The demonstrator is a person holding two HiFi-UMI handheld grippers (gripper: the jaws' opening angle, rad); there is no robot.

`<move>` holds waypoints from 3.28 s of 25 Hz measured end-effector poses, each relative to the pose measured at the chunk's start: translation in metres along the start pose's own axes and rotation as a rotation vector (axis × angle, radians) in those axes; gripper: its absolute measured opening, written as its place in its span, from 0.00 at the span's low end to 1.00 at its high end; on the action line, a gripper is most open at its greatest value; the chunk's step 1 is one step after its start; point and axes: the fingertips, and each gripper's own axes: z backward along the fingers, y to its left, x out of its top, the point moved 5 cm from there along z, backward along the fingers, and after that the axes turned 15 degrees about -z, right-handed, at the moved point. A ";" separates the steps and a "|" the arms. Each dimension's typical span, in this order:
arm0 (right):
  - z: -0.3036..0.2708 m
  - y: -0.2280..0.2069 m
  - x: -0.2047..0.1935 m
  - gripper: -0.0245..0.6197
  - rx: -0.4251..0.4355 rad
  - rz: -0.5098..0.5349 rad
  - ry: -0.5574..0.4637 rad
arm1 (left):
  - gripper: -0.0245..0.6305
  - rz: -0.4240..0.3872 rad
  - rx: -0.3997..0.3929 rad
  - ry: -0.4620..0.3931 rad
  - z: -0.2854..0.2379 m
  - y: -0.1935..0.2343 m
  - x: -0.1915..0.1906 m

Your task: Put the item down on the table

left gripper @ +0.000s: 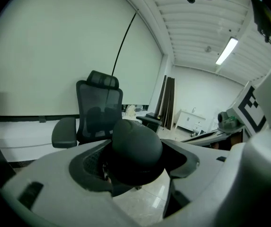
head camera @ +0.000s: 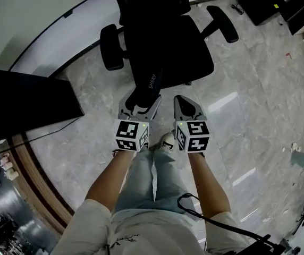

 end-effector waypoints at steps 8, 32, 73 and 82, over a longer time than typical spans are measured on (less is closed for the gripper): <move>-0.118 -0.070 -0.078 0.04 0.007 -0.038 0.000 | 0.53 -0.081 -0.002 0.070 -0.130 0.032 -0.149; -0.176 -0.104 -0.131 0.04 0.058 -0.014 0.027 | 0.56 -0.126 0.032 0.299 -0.225 0.049 -0.267; 0.192 0.100 -0.012 0.04 0.085 0.015 0.018 | 0.05 -0.064 0.098 0.127 0.196 -0.080 0.092; 0.196 0.112 -0.003 0.04 0.099 0.048 -0.014 | 0.05 -0.058 0.102 0.106 0.205 -0.079 0.095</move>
